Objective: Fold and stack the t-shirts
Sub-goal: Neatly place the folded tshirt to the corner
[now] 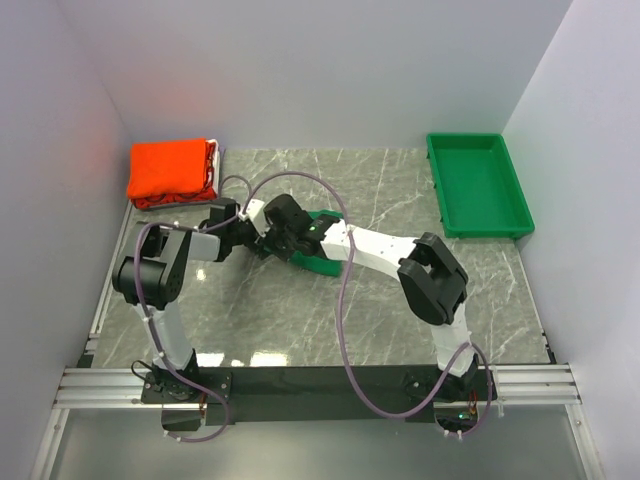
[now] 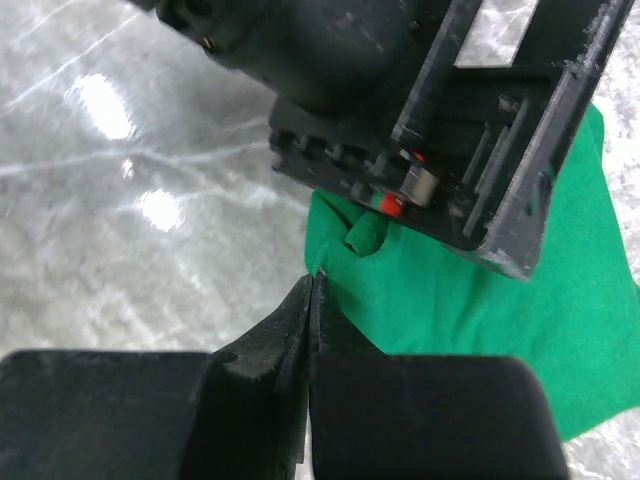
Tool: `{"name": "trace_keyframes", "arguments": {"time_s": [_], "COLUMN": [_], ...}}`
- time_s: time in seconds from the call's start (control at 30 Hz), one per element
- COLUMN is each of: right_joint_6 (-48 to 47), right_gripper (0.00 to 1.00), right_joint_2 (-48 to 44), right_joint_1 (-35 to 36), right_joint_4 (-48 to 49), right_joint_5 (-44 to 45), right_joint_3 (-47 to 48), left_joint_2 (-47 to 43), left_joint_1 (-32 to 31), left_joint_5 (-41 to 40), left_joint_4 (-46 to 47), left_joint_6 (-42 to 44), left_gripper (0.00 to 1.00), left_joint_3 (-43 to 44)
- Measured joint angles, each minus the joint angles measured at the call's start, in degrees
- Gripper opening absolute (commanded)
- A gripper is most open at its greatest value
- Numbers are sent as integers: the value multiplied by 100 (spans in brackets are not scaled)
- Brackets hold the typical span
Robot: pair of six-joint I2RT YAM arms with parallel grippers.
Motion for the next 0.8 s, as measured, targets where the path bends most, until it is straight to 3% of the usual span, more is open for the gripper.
{"name": "trace_keyframes", "arguments": {"time_s": [0.33,0.43,0.47,0.5,0.57,0.6,0.77,0.8], "right_joint_6": [367,426,444,455,481,496,472,470], "right_gripper": [0,0,0,0,13,29,55,67], "right_joint_2": [435,435,435,435,435,435,396,361], "right_joint_1": [0,-2,0,-2,-2,-2,-61,-107], "right_joint_4": [173,205,212,219,225,221,94,-2], "right_joint_5": [411,476,492,505,514,529,649,651], "right_joint_3": [470,472,472,472,472,472,472,466], "left_joint_2": [365,452,485,505,555,586,723,726], "left_joint_1": [-164,-175,-175,-173,-173,-173,-160,-151], "left_joint_5": [-461,-564,-595,-612,-654,-664,-861,-909], "left_joint_4": [-179,-291,-332,-361,-463,-529,-1141,-1276], "left_joint_6": [-210,-166,-133,-120,-20,17,533,678], "left_gripper": [69,59,47,42,29,27,21,20], "left_joint_3": [529,684,728,750,813,857,1311,1414]}}
